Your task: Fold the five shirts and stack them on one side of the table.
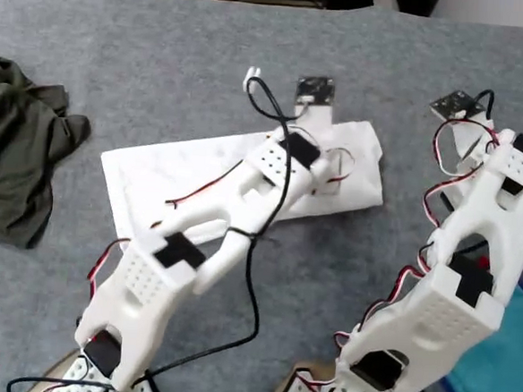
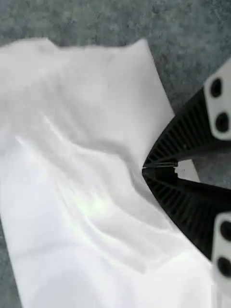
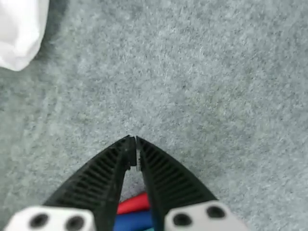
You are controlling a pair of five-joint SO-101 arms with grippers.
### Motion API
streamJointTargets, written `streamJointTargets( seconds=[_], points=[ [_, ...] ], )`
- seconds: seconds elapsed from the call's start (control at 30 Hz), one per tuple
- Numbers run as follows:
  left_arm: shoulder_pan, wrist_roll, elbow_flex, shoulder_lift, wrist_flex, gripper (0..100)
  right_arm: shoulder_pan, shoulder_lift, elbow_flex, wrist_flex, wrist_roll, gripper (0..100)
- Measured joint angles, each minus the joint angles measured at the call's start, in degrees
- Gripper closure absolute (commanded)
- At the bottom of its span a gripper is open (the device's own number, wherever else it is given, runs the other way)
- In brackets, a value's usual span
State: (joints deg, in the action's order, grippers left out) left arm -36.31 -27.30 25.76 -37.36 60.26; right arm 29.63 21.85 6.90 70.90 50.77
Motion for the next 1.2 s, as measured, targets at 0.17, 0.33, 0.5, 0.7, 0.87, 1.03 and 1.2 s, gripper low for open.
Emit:
streamJointTargets(
  seconds=[0.17,0.33,0.5,0.7,0.87,1.03,1.2],
  points=[
    [3.52,0.0,2.11,-4.4,2.02,98,0.0,1.76,0.0,-1.41,-0.79,99.4],
    [6.86,2.2,7.65,-5.98,4.48,98,-0.79,3.43,-0.09,-1.41,-0.79,99.4],
    [7.21,4.22,10.81,-5.98,4.84,98,-3.08,3.52,-0.09,-1.14,-0.79,99.4],
    [7.91,4.57,10.99,-5.98,5.01,98,-12.48,-0.09,-0.09,-0.18,-3.78,99.4],
    [11.43,4.75,11.08,-5.98,9.67,98,-22.24,-0.44,0.09,-2.37,-7.38,99.4],
    [14.51,4.66,16.97,-5.98,18.46,98,-27.34,7.56,8.53,-2.9,-10.46,99.4],
    [14.59,4.75,24.97,-5.98,27.6,98,-27.6,19.96,19.16,-2.81,-12.4,99.4]
  ],
)
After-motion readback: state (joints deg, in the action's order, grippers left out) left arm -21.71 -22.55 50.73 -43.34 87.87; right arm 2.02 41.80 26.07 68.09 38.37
